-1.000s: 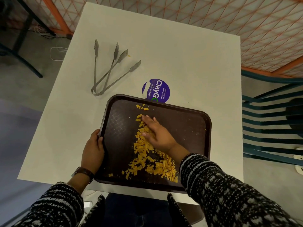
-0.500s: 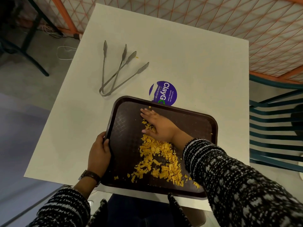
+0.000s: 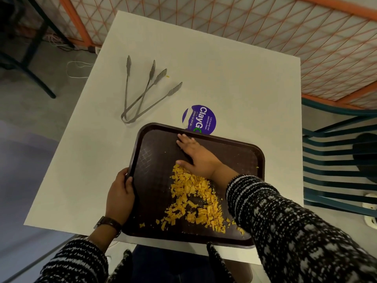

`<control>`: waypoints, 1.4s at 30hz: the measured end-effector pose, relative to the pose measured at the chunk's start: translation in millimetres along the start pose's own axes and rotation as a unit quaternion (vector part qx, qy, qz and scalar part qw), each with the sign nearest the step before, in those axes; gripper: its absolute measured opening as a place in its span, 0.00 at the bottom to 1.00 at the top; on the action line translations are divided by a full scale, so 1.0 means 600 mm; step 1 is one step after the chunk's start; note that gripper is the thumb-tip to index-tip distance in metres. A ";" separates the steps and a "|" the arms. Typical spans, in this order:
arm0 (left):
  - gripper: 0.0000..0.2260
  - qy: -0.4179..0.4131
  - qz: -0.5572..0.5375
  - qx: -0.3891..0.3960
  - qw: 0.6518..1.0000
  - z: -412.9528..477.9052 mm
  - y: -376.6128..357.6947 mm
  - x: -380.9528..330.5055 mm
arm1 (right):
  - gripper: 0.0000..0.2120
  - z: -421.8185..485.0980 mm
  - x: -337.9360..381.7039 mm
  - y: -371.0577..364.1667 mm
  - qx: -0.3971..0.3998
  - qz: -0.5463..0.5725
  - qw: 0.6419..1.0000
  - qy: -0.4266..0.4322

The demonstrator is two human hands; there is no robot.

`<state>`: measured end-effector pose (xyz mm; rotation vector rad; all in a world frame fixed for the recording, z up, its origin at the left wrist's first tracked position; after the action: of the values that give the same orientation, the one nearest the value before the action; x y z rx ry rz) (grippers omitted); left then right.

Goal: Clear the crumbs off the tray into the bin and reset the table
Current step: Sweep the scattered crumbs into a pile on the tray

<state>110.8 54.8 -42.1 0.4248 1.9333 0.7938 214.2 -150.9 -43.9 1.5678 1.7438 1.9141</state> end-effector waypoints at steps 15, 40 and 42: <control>0.14 -0.001 -0.007 0.006 1.000 0.003 -0.005 0.004 | 0.27 -0.147 -0.046 0.046 -0.240 0.263 0.919 -0.172; 0.14 -0.001 0.007 -0.004 1.000 -0.004 -0.004 -0.004 | 0.31 -0.196 -0.025 -0.026 -0.214 0.207 0.940 -0.166; 0.14 0.003 0.001 -0.002 1.000 0.001 -0.006 -0.004 | 0.30 -0.245 -0.079 0.007 -0.283 0.164 0.913 -0.244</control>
<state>112.6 51.1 -43.1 0.4213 1.9360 0.8008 132.5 -282.0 -39.8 1.9317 0.6784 1.7074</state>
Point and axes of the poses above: each hand's wrist, its own z-axis towards the middle knuckle, its own y-axis out of the back of the hand, x = y × z, the point moved 10 cm from there along z, towards the middle knuckle, and after that the axes turned 3 degrees about y, right-handed, at the moved point
